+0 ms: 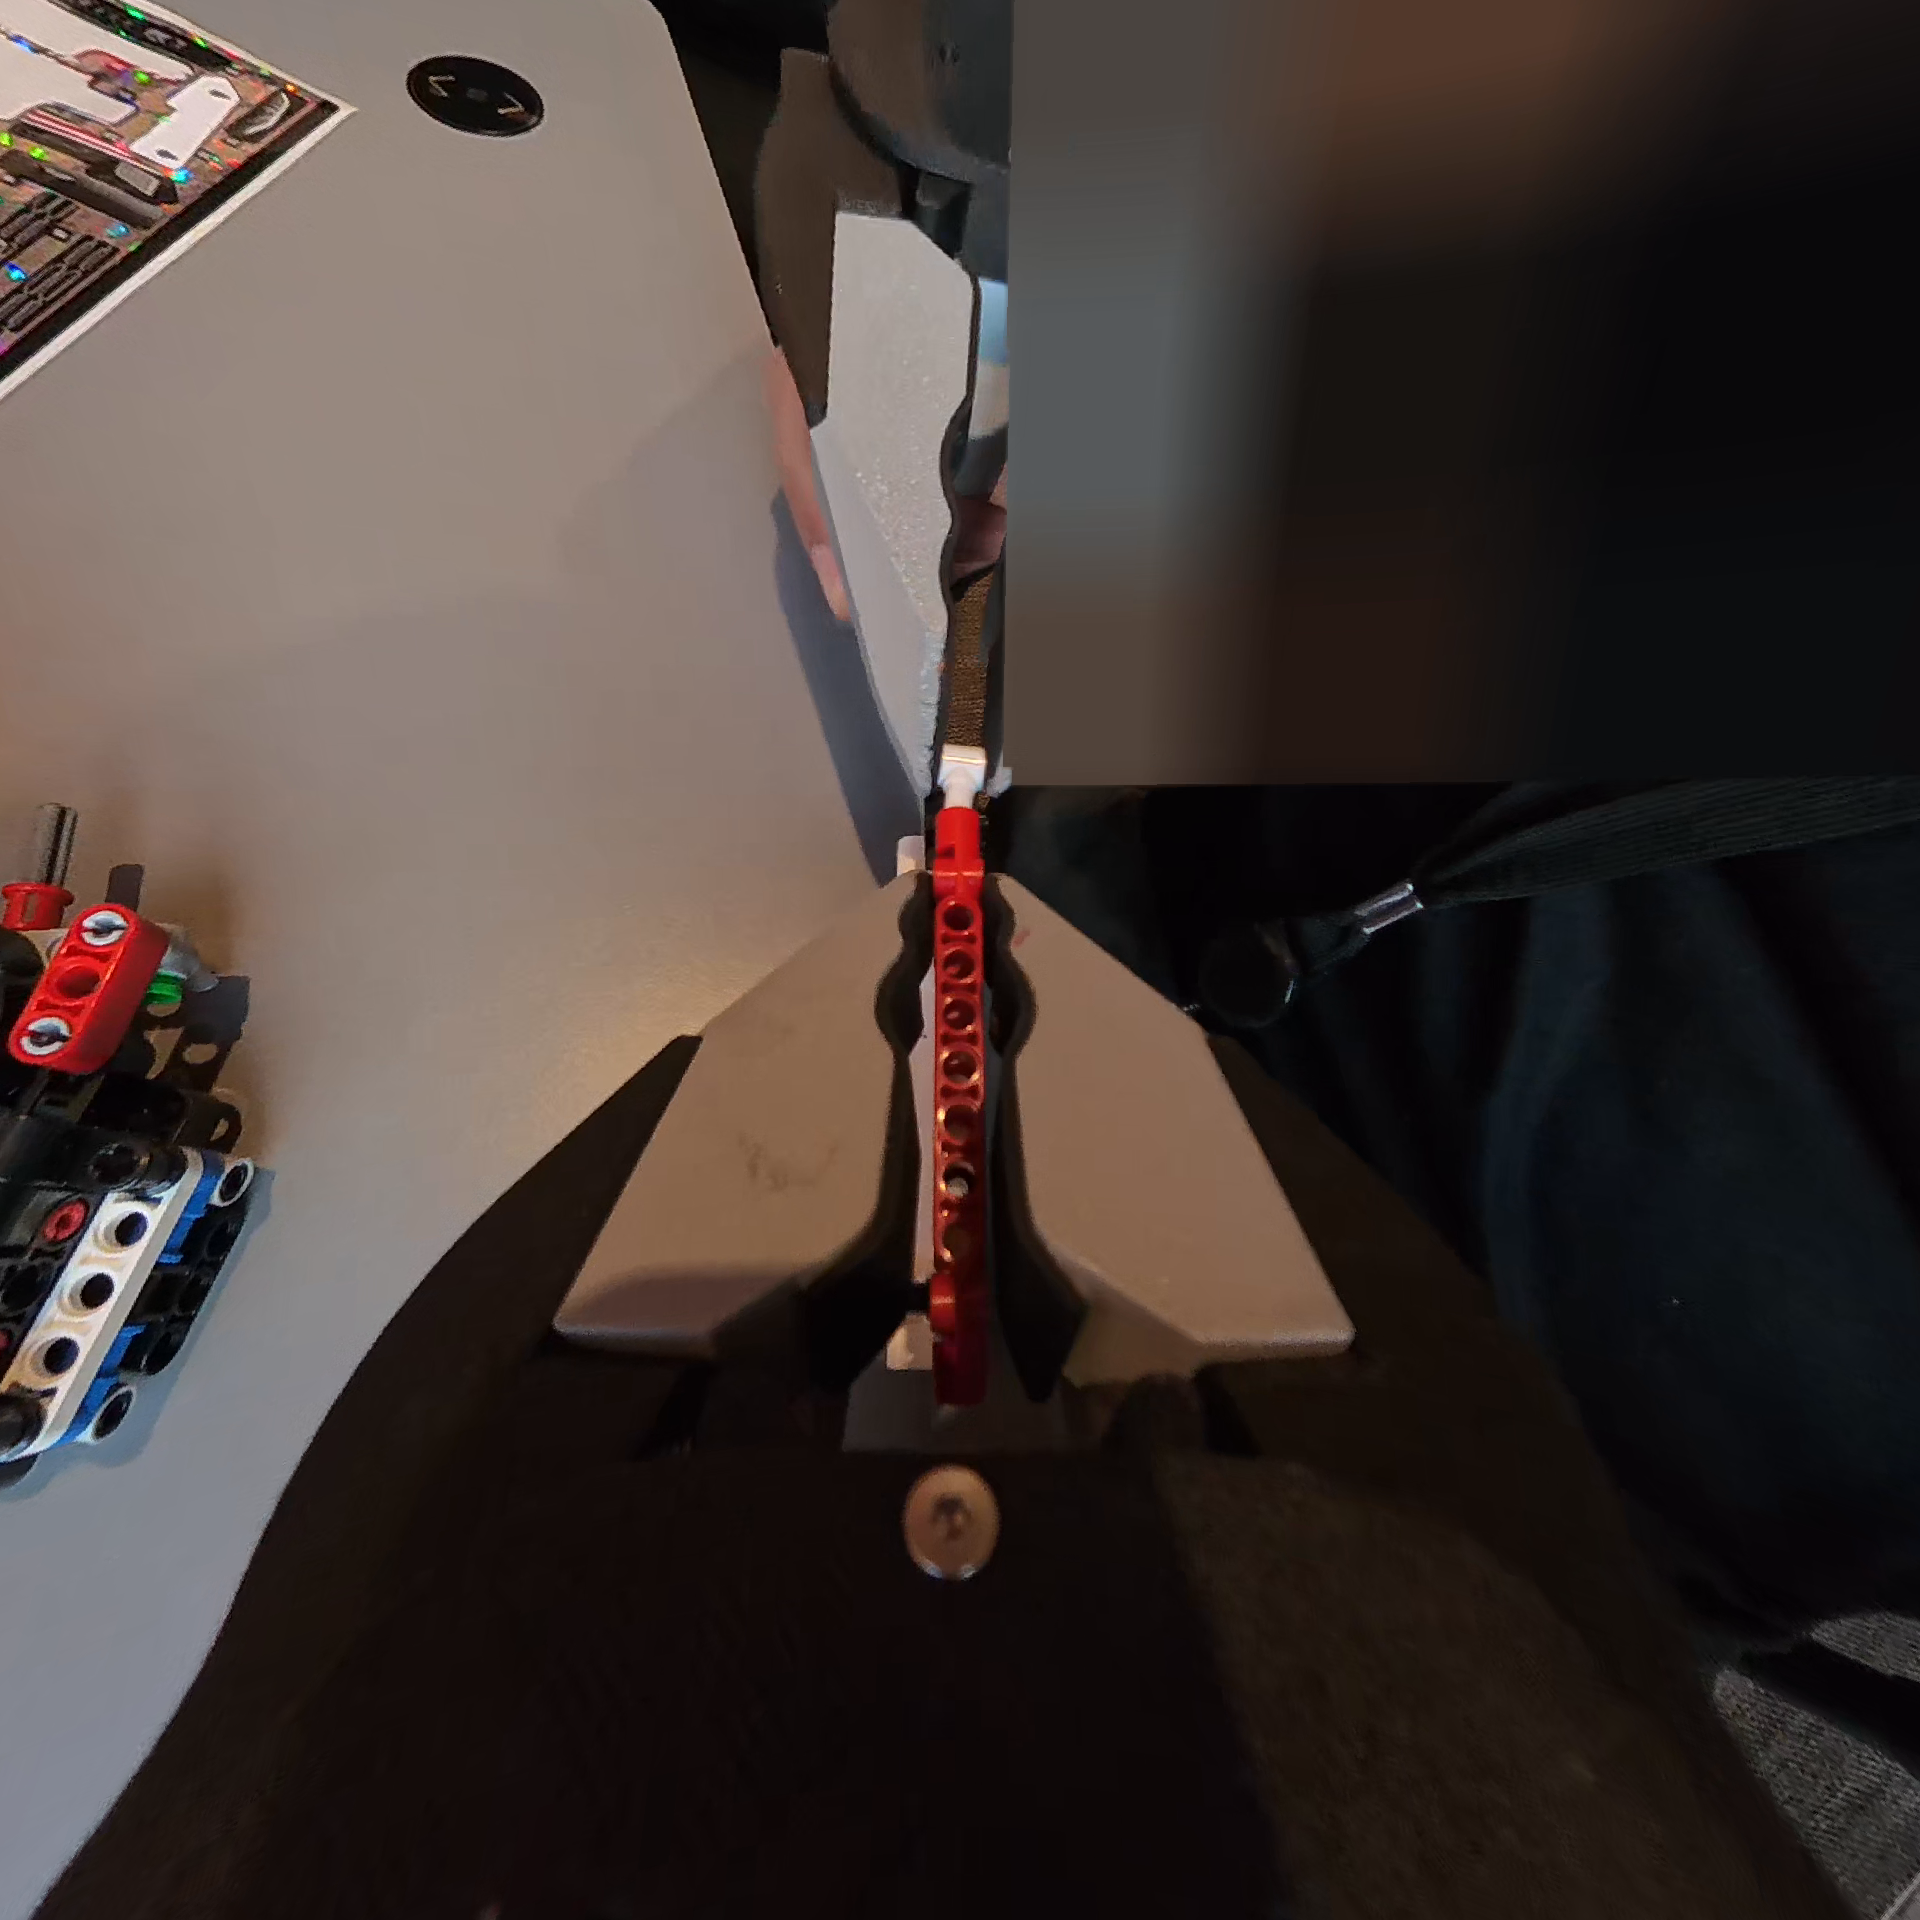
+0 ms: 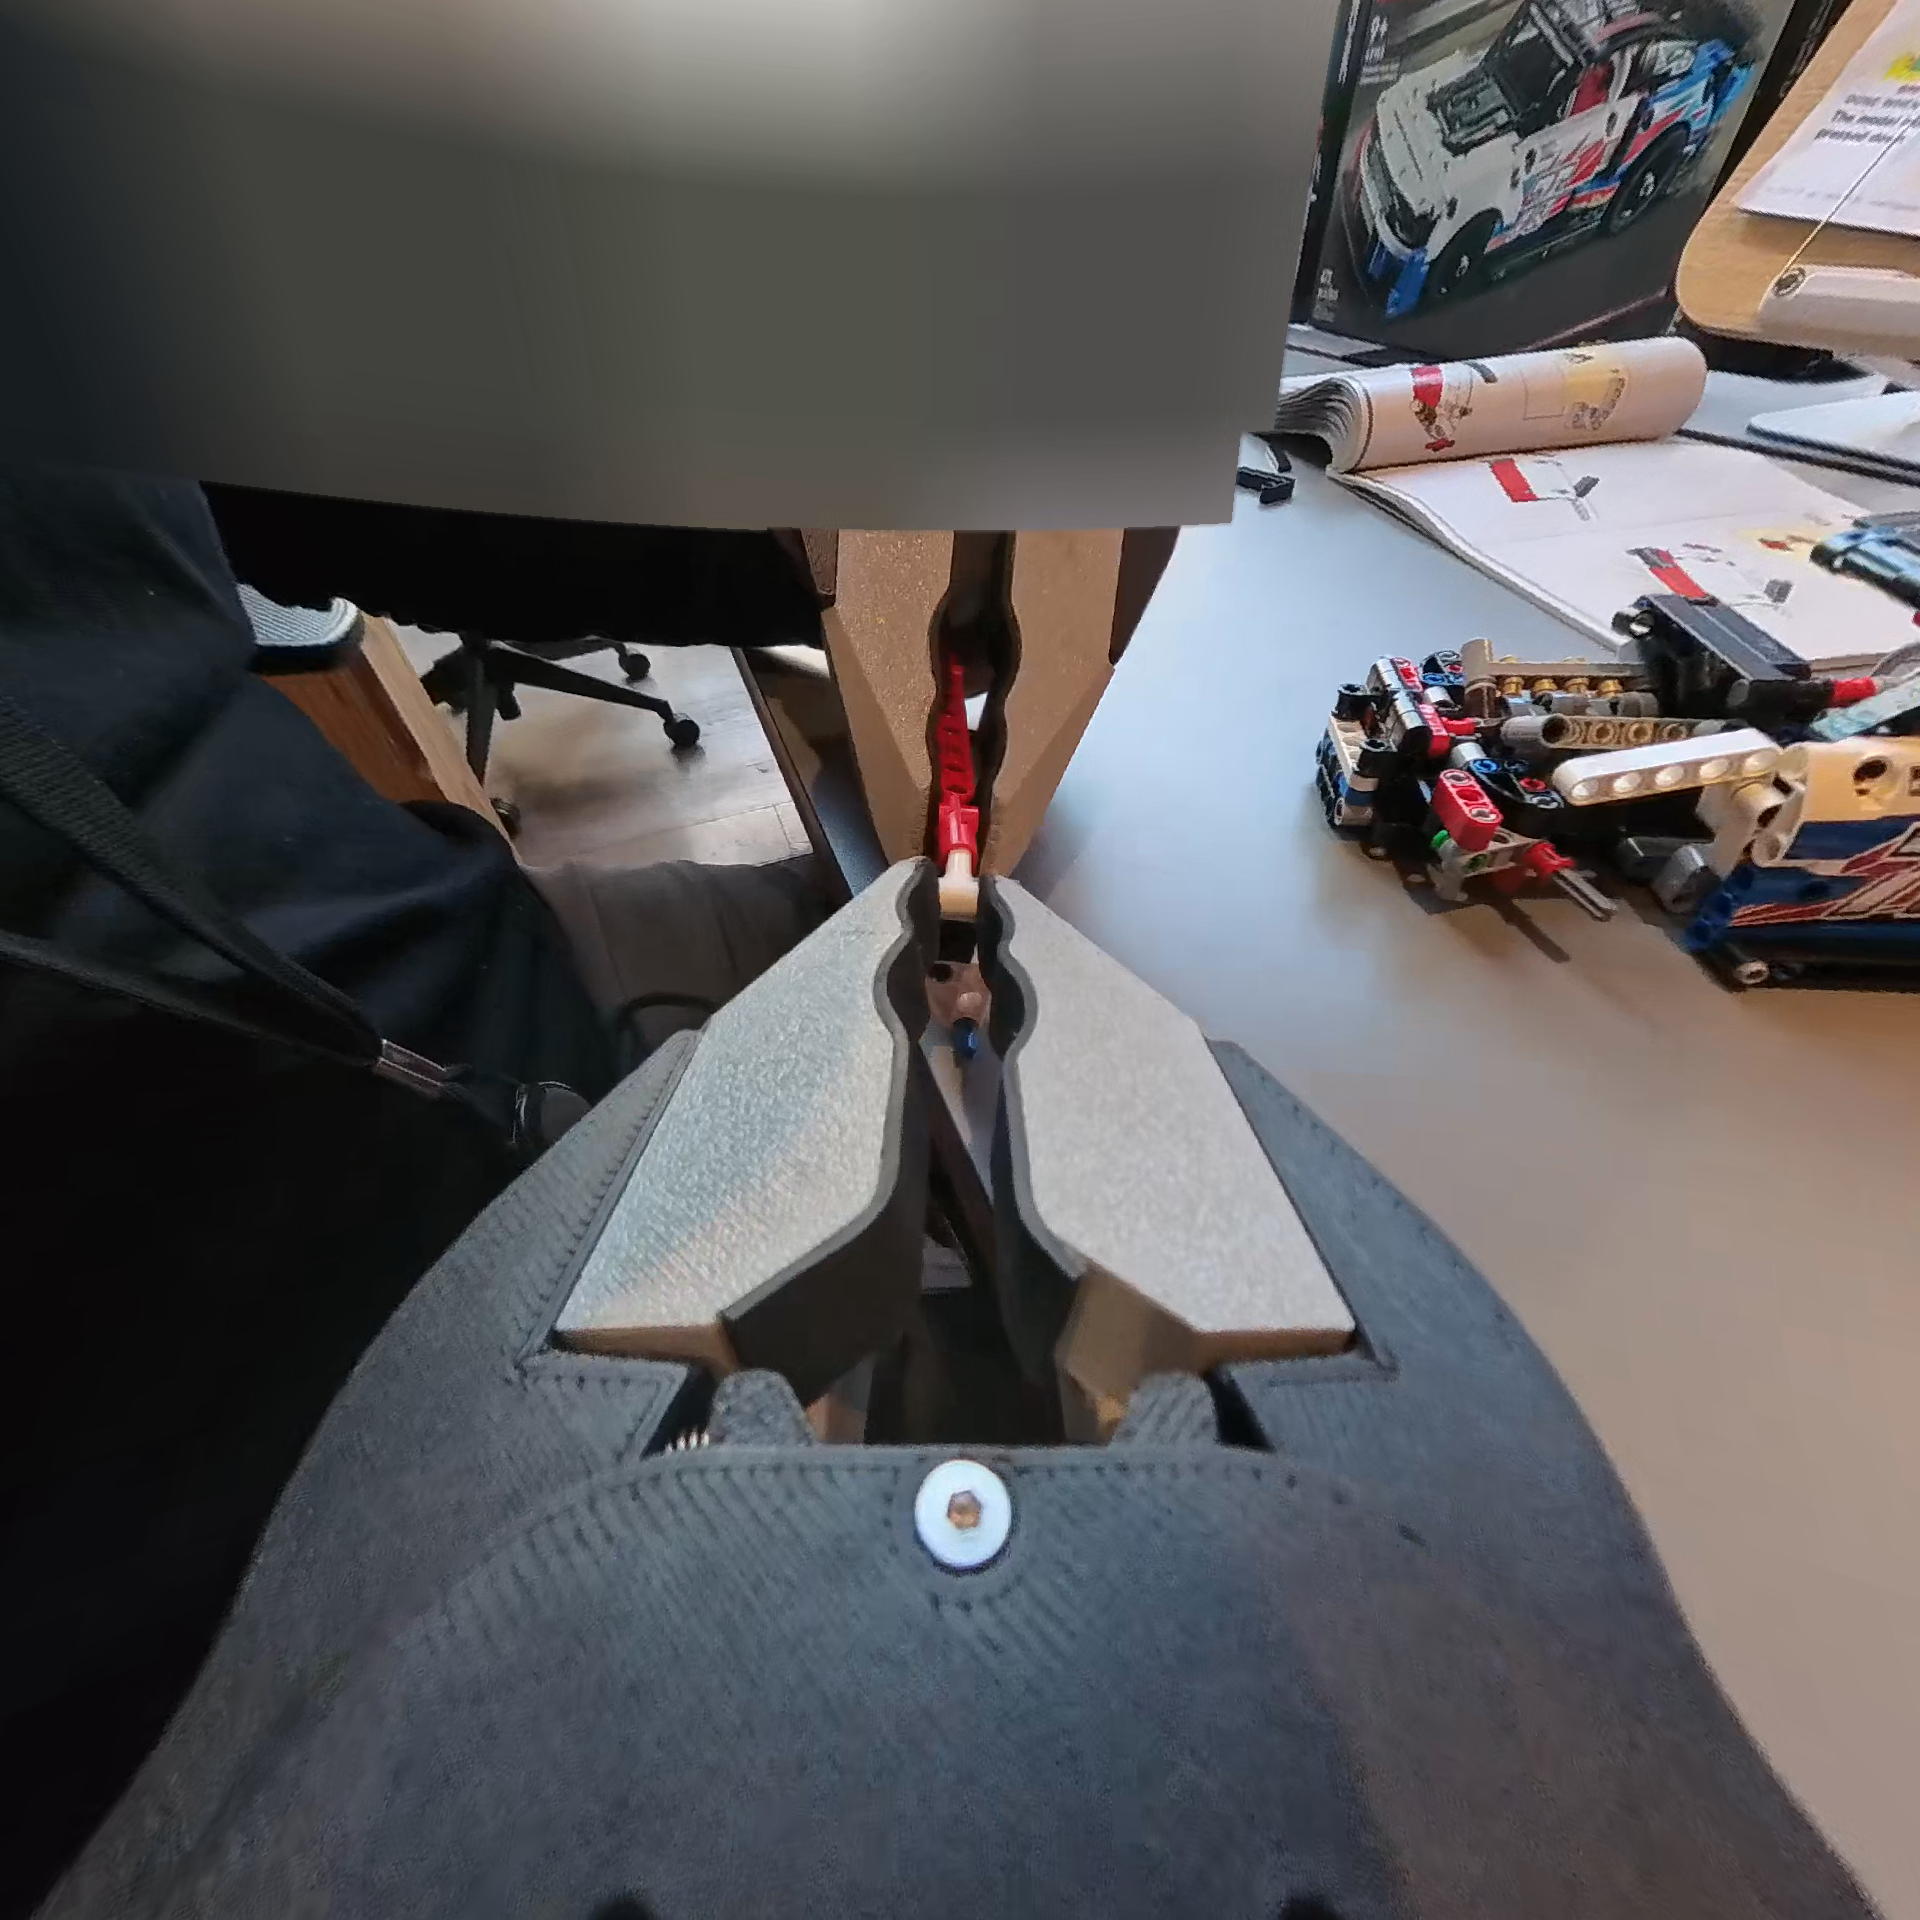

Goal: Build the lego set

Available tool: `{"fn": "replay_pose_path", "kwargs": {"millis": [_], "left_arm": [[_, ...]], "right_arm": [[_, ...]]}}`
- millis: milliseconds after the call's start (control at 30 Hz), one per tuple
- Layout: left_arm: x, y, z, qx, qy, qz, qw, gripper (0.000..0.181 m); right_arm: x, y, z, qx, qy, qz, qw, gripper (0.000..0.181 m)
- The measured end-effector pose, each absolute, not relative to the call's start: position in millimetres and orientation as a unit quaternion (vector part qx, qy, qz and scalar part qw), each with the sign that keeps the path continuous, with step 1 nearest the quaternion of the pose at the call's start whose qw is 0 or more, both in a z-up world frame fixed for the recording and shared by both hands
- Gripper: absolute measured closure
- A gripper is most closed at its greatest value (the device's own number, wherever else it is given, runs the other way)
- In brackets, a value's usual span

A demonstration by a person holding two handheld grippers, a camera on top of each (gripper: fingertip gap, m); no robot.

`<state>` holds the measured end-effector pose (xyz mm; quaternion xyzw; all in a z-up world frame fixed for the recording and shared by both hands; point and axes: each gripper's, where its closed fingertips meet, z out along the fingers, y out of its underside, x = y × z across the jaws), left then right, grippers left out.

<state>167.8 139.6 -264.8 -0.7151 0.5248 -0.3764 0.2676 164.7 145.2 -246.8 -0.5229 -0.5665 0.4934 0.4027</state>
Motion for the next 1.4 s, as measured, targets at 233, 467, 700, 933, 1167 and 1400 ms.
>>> {"fn": "replay_pose_path", "kwargs": {"millis": [233, 467, 700, 933, 1167, 1400], "left_arm": [[166.4, 136.3, -264.5, -0.705, 0.535, -0.392, 0.252, 0.176], [164.8, 135.1, -264.8, -0.706, 0.540, -0.388, 0.244, 0.176], [162.3, 135.8, -266.1, -0.719, 0.545, -0.360, 0.238, 0.176], [162.4, 135.7, -267.0, -0.727, 0.551, -0.340, 0.226, 0.177], [162.7, 137.9, -265.9, -0.730, 0.542, -0.354, 0.220, 0.176], [162.6, 139.2, -266.6, -0.736, 0.551, -0.334, 0.206, 0.176]], "right_arm": [[163.1, 142.8, -248.0, -0.493, -0.618, 0.438, 0.429, 0.178], [161.4, 142.0, -248.9, -0.488, -0.641, 0.410, 0.429, 0.178], [159.3, 142.4, -250.0, -0.486, -0.671, 0.380, 0.412, 0.178], [160.6, 141.9, -251.1, -0.510, -0.689, 0.363, 0.365, 0.178], [160.8, 144.3, -250.6, -0.548, -0.650, 0.444, 0.284, 0.178], [161.4, 145.8, -250.5, -0.549, -0.674, 0.421, 0.259, 0.178]]}}
